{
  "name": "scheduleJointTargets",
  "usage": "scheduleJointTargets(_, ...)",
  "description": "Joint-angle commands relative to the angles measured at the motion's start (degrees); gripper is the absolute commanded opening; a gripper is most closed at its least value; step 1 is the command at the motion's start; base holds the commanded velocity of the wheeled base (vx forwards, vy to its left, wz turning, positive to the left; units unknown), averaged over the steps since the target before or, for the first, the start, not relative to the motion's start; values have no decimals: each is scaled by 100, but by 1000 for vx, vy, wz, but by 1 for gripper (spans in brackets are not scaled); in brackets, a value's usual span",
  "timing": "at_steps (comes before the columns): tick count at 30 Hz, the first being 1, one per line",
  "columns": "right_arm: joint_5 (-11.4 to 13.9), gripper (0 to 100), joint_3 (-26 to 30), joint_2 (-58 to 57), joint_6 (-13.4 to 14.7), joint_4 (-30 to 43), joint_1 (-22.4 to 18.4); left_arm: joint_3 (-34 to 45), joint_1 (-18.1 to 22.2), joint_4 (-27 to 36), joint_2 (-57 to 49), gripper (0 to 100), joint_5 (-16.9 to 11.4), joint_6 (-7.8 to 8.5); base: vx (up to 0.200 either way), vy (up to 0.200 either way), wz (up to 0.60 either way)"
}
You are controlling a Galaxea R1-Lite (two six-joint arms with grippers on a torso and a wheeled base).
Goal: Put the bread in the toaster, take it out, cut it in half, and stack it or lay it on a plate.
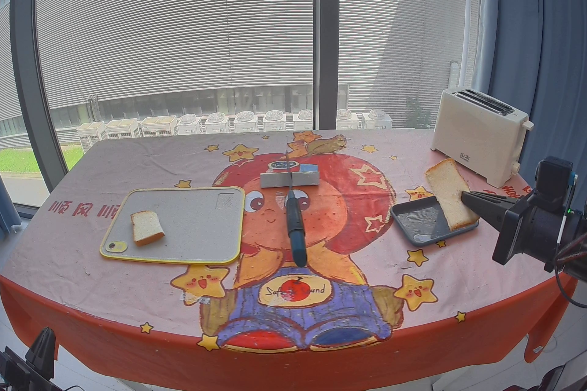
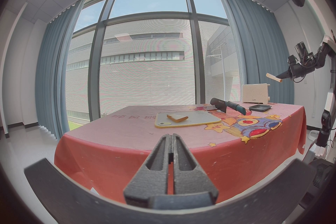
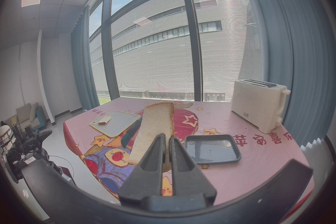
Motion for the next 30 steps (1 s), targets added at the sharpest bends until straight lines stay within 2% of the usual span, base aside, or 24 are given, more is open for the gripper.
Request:
scheduleJointTargets(1, 16, 0, -13, 184, 17, -34, -158, 92, -6, -1, -93, 0, 0, 4, 0, 0, 0)
scheduleJointTargets(10, 77, 0, -189, 272, 35, -34, -659, 92, -6, -1, -93, 0, 0, 4, 0, 0, 0)
scheduleJointTargets(18, 86, 0, -242, 395, 43, -34, -870, 92, 3, -1, -93, 0, 0, 4, 0, 0, 0)
scheduleJointTargets(26, 104, 0, -268, 756, 35, -43, -1327, 92, -6, -1, -93, 0, 0, 4, 0, 0, 0)
scheduleJointTargets(30, 315, 0, -259, 879, 35, -166, -1494, 92, -6, -1, -93, 0, 0, 4, 0, 0, 0)
